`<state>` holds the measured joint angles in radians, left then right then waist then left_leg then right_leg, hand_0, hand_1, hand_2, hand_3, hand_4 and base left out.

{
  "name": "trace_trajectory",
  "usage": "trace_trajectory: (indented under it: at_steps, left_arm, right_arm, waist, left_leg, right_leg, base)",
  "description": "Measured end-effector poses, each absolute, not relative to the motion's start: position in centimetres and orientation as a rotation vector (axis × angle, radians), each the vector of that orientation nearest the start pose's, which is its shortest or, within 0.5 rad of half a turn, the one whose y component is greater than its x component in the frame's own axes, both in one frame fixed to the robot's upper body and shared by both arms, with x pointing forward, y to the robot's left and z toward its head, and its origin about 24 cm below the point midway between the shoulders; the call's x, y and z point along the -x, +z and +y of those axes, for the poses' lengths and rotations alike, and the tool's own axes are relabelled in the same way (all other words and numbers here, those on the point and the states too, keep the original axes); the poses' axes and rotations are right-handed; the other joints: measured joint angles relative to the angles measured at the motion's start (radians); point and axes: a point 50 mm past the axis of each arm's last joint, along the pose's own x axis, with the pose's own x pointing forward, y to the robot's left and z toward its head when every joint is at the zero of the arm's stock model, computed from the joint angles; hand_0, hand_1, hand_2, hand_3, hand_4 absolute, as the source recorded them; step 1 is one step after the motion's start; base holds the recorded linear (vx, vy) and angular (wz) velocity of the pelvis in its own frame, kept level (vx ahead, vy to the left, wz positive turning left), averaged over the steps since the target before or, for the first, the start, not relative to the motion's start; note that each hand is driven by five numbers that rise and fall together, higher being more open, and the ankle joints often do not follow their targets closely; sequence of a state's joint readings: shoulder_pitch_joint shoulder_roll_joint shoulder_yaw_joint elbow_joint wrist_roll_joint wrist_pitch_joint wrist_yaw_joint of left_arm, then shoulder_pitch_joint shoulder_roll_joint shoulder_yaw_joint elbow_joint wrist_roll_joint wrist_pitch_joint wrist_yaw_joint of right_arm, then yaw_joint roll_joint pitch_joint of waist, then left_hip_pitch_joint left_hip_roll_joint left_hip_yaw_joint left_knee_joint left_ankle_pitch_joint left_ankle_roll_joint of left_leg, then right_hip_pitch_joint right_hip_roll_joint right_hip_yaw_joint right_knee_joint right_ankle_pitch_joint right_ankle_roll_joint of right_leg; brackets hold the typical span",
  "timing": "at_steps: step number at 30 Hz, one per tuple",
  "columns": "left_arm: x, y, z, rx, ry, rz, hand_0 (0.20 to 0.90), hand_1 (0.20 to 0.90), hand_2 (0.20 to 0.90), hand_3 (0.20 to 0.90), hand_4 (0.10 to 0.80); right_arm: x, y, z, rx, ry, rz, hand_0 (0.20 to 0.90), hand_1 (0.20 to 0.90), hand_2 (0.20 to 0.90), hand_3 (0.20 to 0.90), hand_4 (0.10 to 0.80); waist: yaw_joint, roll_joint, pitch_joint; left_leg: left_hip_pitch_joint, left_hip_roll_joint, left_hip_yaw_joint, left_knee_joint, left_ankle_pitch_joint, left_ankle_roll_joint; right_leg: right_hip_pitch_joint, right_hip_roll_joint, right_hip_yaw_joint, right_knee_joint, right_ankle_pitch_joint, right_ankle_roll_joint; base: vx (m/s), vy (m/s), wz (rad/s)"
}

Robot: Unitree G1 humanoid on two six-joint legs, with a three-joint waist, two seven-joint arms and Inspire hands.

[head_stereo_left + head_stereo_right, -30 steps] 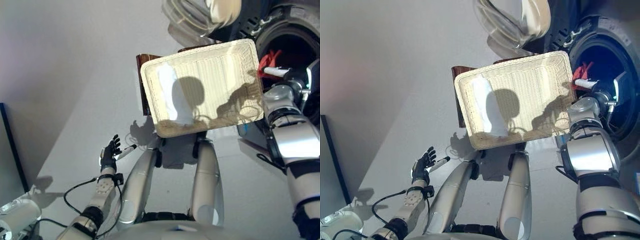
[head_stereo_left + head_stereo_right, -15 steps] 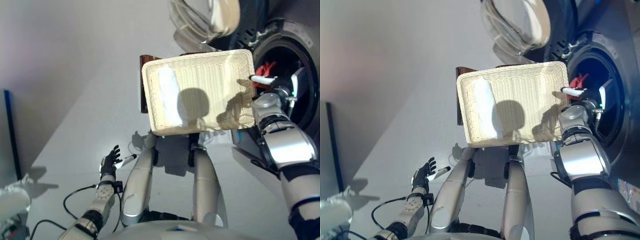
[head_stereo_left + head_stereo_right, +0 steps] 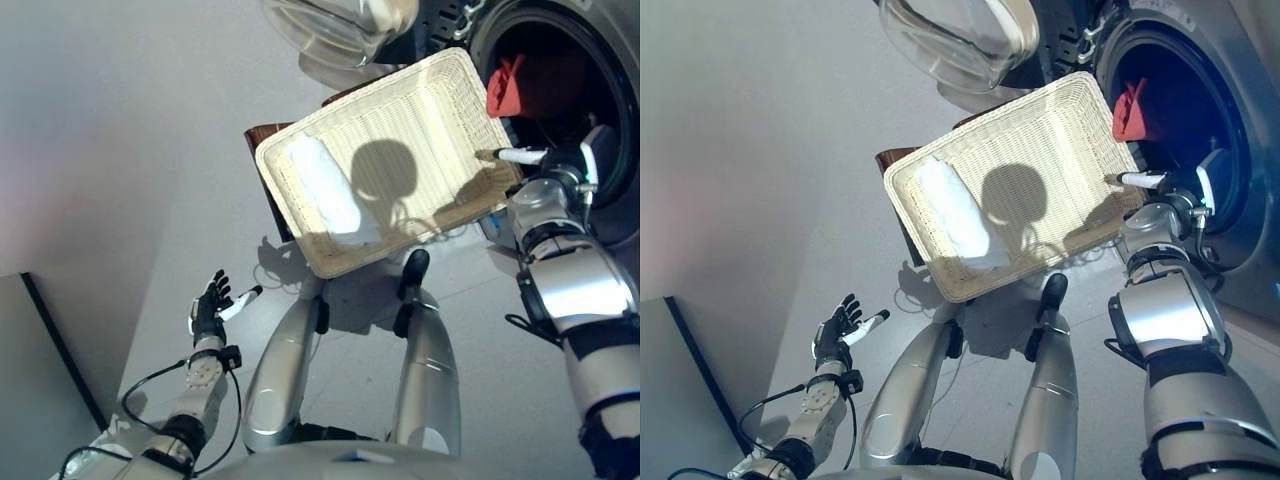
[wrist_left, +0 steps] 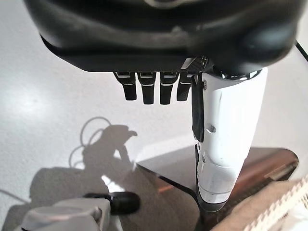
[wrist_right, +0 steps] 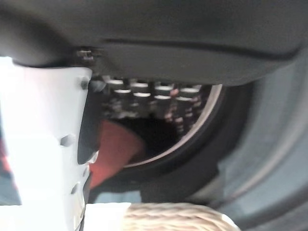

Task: Pick up the clothes and place them into the washing machine

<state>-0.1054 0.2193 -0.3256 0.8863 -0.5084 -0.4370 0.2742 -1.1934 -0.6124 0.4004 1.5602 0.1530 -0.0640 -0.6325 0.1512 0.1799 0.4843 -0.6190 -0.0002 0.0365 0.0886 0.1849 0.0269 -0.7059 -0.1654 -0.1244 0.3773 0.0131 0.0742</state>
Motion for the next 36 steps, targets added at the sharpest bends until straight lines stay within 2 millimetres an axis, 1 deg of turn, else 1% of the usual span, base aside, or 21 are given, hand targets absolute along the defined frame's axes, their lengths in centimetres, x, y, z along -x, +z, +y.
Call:
trace_trajectory:
  at_steps: [2, 5, 9, 14, 23, 24, 26, 27, 29, 30, 31, 34, 36]
  left_arm:
    - [-21.4, -8.7, 19.1, 0.051, 0.278, 0.408, 0.900, 0.900, 0.900, 0.900, 0.800]
    - [-21.3, -8.7, 18.9, 0.054, 0.273, 0.412, 0.900, 0.900, 0.900, 0.900, 0.800]
    - [-21.3, -8.8, 18.3, 0.053, 0.242, 0.418, 0.900, 0.900, 0.900, 0.900, 0.800]
    - [-21.2, -9.0, 18.4, 0.055, 0.247, 0.433, 0.900, 0.900, 0.900, 0.900, 0.800]
    - [-21.4, -8.7, 18.2, 0.065, 0.244, 0.417, 0.900, 0.900, 0.900, 0.900, 0.800]
    - [-21.5, -8.6, 18.2, 0.068, 0.242, 0.412, 0.900, 0.900, 0.900, 0.900, 0.800]
    - [-21.7, -8.3, 18.0, 0.077, 0.236, 0.394, 0.900, 0.900, 0.900, 0.900, 0.800]
    - [-22.0, -7.9, 17.8, 0.087, 0.228, 0.374, 0.900, 0.900, 0.900, 0.900, 0.800]
    - [-22.5, -7.3, 17.6, 0.099, 0.215, 0.345, 0.900, 0.900, 0.900, 0.900, 0.800]
    - [-22.6, -7.2, 17.5, 0.101, 0.213, 0.337, 0.900, 0.900, 0.900, 0.900, 0.800]
    - [-23.0, -6.8, 17.4, 0.107, 0.209, 0.320, 0.900, 0.900, 0.900, 0.900, 0.800]
    - [-23.4, -6.4, 17.2, 0.114, 0.198, 0.298, 0.900, 0.900, 0.900, 0.900, 0.800]
    - [-23.5, -6.2, 17.2, 0.117, 0.197, 0.290, 0.900, 0.900, 0.900, 0.900, 0.800]
  right_arm:
    - [-37.5, 18.4, -32.8, 0.669, -0.929, 0.083, 0.900, 0.900, 0.900, 0.900, 0.800]
    - [-37.8, 19.4, -32.6, 0.672, -0.929, 0.058, 0.900, 0.900, 0.900, 0.900, 0.800]
    - [-37.3, 20.4, -33.6, 0.705, -0.958, 0.039, 0.900, 0.900, 0.900, 0.900, 0.800]
    - [-37.2, 20.5, -33.8, 0.706, -0.964, 0.038, 0.900, 0.900, 0.900, 0.900, 0.800]
    - [-37.8, 21.6, -33.2, 0.712, -0.928, 0.000, 0.900, 0.900, 0.900, 0.900, 0.800]
    - [-37.8, 21.8, -33.1, 0.717, -0.927, -0.006, 0.900, 0.900, 0.900, 0.900, 0.800]
    - [-37.8, 22.2, -33.2, 0.723, -0.931, -0.012, 0.900, 0.900, 0.900, 0.900, 0.800]
    - [-37.8, 22.4, -33.3, 0.722, -0.935, -0.015, 0.900, 0.900, 0.900, 0.900, 0.800]
    - [-37.7, 22.8, -33.4, 0.727, -0.944, -0.019, 0.900, 0.900, 0.900, 0.900, 0.800]
    - [-37.7, 23.0, -33.5, 0.731, -0.947, -0.022, 0.900, 0.900, 0.900, 0.900, 0.800]
    - [-37.6, 23.2, -33.7, 0.743, -0.952, -0.024, 0.900, 0.900, 0.900, 0.900, 0.800]
    - [-37.6, 23.7, -33.7, 0.730, -0.956, -0.037, 0.900, 0.900, 0.900, 0.900, 0.800]
    - [-37.7, 23.8, -33.6, 0.730, -0.937, -0.036, 0.900, 0.900, 0.900, 0.900, 0.800]
  waist:
    - [0.000, 0.000, 0.000]
    - [0.000, 0.000, 0.000]
    - [-0.001, -0.002, -0.004]
    - [-0.003, -0.002, -0.005]
    - [0.001, -0.001, -0.006]
    - [0.001, -0.002, -0.007]
    - [0.003, 0.000, -0.014]
    - [0.006, 0.000, -0.014]
    - [0.013, -0.001, -0.015]
    - [0.013, 0.000, -0.016]
    - [0.017, -0.002, -0.017]
    - [0.027, -0.002, -0.017]
    - [0.034, -0.003, -0.017]
  left_leg:
    - [0.000, 0.000, -0.001, -0.005, 0.000, 0.001]
    - [-0.001, 0.000, -0.003, -0.006, -0.001, 0.002]
    - [-0.024, -0.011, -0.004, -0.004, -0.003, 0.001]
    - [-0.038, -0.015, -0.003, -0.002, 0.000, 0.005]
    - [-0.046, -0.015, -0.016, -0.004, 0.002, 0.006]
    - [-0.052, -0.016, -0.021, -0.003, 0.003, 0.005]
    - [-0.073, -0.023, -0.034, 0.004, 0.005, 0.004]
    - [-0.086, -0.029, -0.040, 0.011, 0.006, 0.004]
    - [-0.117, -0.045, -0.047, 0.039, 0.001, 0.005]
    - [-0.126, -0.049, -0.052, 0.049, 0.000, 0.006]
    - [-0.157, -0.056, -0.057, 0.083, -0.015, 0.005]
    - [-0.204, -0.067, -0.067, 0.145, -0.032, 0.006]
    - [-0.247, -0.074, -0.065, 0.237, -0.073, 0.008]
  right_leg:
    - [-0.001, 0.000, -0.001, 0.000, -0.005, 0.000]
    - [-0.004, 0.000, 0.000, 0.005, -0.009, -0.001]
    - [-0.043, -0.012, 0.005, 0.046, -0.029, -0.001]
    - [-0.058, -0.016, 0.008, 0.051, -0.028, -0.001]
    - [-0.059, -0.018, -0.006, 0.054, -0.030, 0.000]
    - [-0.063, -0.019, -0.010, 0.055, -0.033, -0.003]
    - [-0.080, -0.022, -0.022, 0.073, -0.043, -0.002]
    - [-0.094, -0.032, -0.028, 0.094, -0.055, -0.002]
    - [-0.126, -0.045, -0.024, 0.145, -0.083, -0.005]
    - [-0.136, -0.051, -0.025, 0.159, -0.090, -0.001]
    - [-0.160, -0.063, -0.026, 0.201, -0.118, -0.003]
    - [-0.197, -0.079, -0.028, 0.257, -0.141, -0.004]
    - [-0.217, -0.091, -0.025, 0.314, -0.168, -0.002]
  base:
    - [0.044, 0.019, 0.03]
    - [0.047, 0.022, 0.01]
    - [0.048, 0.019, 0.07]
    - [0.059, 0.006, 0.02]
    - [0.034, -0.026, 0.04]
    - [0.015, -0.035, 0.14]
    - [-0.008, -0.023, 0.24]
    - [-0.031, -0.043, 0.29]
    - [0.027, -0.039, 0.30]
    - [0.080, -0.013, 0.41]
    - [0.081, -0.014, 0.36]
    - [-0.011, 0.034, 0.28]
    - [0.010, 0.044, 0.19]
